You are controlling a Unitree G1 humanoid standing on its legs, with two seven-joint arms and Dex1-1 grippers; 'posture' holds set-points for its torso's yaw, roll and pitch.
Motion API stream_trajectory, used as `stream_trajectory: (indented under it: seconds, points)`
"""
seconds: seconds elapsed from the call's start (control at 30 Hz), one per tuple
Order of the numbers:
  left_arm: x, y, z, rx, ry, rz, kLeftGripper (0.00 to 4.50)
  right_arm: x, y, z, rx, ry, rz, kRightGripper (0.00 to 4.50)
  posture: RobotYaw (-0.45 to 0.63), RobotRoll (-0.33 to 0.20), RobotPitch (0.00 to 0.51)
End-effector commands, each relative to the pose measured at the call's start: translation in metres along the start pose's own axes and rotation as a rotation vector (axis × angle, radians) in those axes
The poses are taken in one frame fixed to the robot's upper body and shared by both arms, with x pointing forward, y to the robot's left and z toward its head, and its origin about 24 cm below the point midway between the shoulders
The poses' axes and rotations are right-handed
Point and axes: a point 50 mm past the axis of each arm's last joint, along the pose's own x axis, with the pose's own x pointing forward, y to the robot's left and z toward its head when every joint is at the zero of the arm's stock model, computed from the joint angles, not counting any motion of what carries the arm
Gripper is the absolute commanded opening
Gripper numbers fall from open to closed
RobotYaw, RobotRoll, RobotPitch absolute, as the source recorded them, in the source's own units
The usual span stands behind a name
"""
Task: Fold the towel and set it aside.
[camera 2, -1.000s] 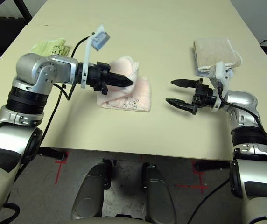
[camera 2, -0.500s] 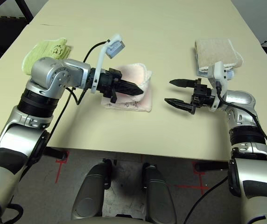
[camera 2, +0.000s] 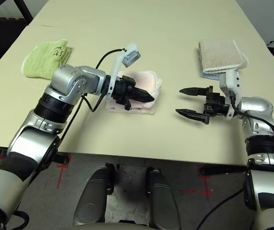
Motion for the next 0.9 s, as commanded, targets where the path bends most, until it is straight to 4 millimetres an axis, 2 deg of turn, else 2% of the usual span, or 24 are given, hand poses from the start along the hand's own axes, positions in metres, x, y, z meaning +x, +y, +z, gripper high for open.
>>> stream_trajectory:
  seconds: [0.03,0.3,0.4,0.47,0.57,0.63,0.73,0.8,0.9]
  points:
    - [0.005,0.001,-0.002,0.018,0.021,-0.006,0.06,-0.004,0.001,0.001,-0.019,0.014,0.007,4.5,0.13,0.0,0.193]
    - [0.012,-0.002,-0.001,0.012,0.007,-0.033,0.06,-0.002,-0.001,0.005,-0.023,0.011,0.004,4.5,0.13,0.0,0.192]
    - [0.014,-0.004,0.002,0.014,-0.005,-0.037,0.74,0.0,-0.001,0.007,-0.028,0.009,0.007,4.5,0.12,0.0,0.192]
    - [0.01,-0.004,0.005,0.017,-0.021,-0.043,1.43,0.001,-0.002,0.008,-0.031,0.007,0.009,4.5,0.12,0.0,0.191]
    - [-0.014,-0.014,0.021,0.034,-0.166,-0.161,2.58,0.002,-0.003,0.009,-0.036,0.005,0.012,4.5,0.12,0.0,0.192]
    - [-0.043,-0.023,0.031,0.064,-0.302,-0.304,3.32,0.004,-0.004,0.011,-0.04,0.002,0.018,4.5,0.12,0.0,0.197]
    - [-0.086,-0.02,0.033,0.115,-0.351,-0.289,4.48,0.007,-0.01,0.019,-0.05,-0.013,0.028,4.5,0.13,0.0,0.201]
    - [-0.109,-0.01,0.028,0.192,-0.336,-0.203,4.48,0.009,-0.015,0.025,-0.05,-0.035,0.027,4.5,0.13,0.0,0.202]
    - [-0.125,0.006,0.013,0.36,-0.272,-0.072,4.48,0.014,-0.018,0.028,-0.036,-0.066,0.028,4.5,0.15,0.0,0.197]
